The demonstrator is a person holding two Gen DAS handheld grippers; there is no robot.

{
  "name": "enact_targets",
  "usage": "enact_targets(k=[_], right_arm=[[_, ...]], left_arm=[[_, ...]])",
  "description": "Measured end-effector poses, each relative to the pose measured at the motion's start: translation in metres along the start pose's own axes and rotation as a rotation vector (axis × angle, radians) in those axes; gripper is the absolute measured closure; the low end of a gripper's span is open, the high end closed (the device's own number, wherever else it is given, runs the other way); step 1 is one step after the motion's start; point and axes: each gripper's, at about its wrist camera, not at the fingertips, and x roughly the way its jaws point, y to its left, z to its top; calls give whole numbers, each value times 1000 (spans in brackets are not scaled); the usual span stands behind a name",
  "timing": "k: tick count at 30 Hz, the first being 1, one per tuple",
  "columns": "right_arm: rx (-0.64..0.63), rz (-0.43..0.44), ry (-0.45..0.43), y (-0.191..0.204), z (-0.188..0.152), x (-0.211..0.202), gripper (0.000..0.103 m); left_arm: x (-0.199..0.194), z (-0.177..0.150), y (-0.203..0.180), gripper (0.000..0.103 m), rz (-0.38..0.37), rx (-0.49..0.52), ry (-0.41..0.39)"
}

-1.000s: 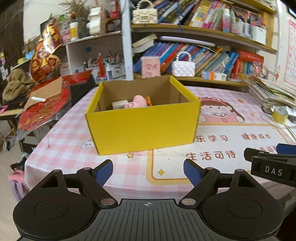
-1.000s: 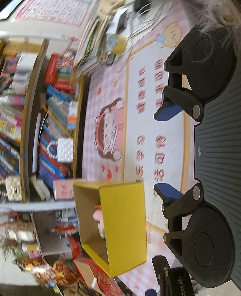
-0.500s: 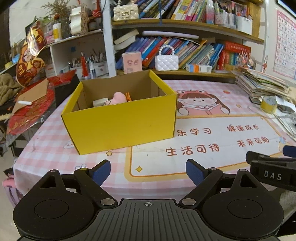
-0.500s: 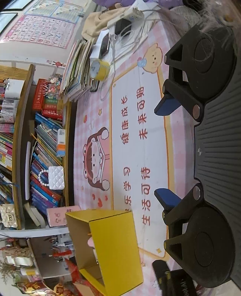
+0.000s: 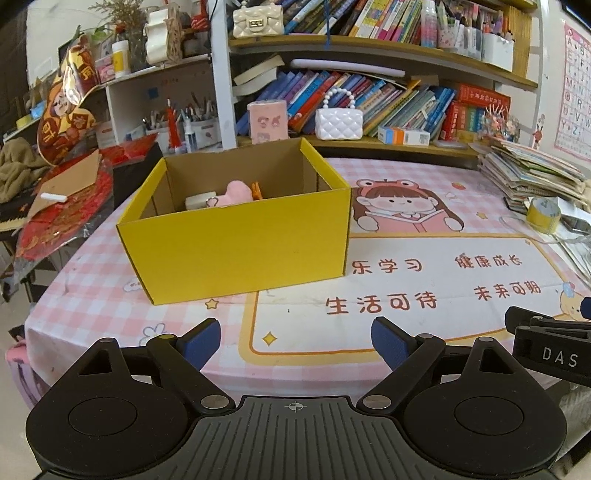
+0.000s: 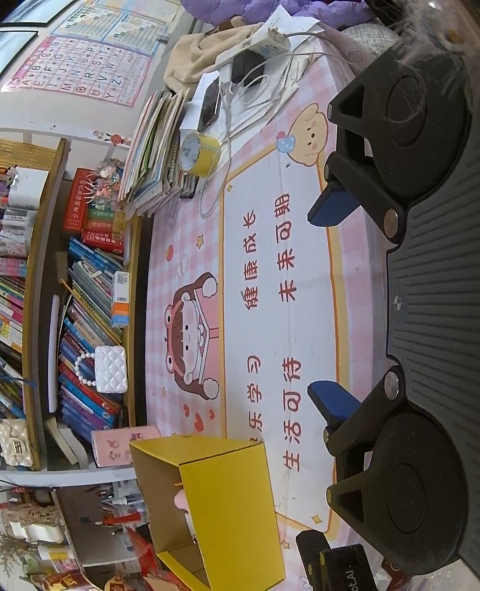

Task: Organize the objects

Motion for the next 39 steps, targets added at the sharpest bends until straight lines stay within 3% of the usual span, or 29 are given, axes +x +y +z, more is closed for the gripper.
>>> enact_targets(k=[9, 13, 23, 39], right_arm=[[2, -12, 2, -2, 0, 1, 13], [6, -11, 4, -4, 0, 1, 12], [5, -14, 1, -4, -1, 0, 2], [0, -5, -10, -3, -2, -8, 1]], left_arm=[[-1, 1, -13, 12, -4, 34, -12], [-1, 1, -15, 7, 0, 40, -15], [-2, 0, -15, 4, 28, 42, -2], [-6, -3, -15, 1, 55, 42, 16]])
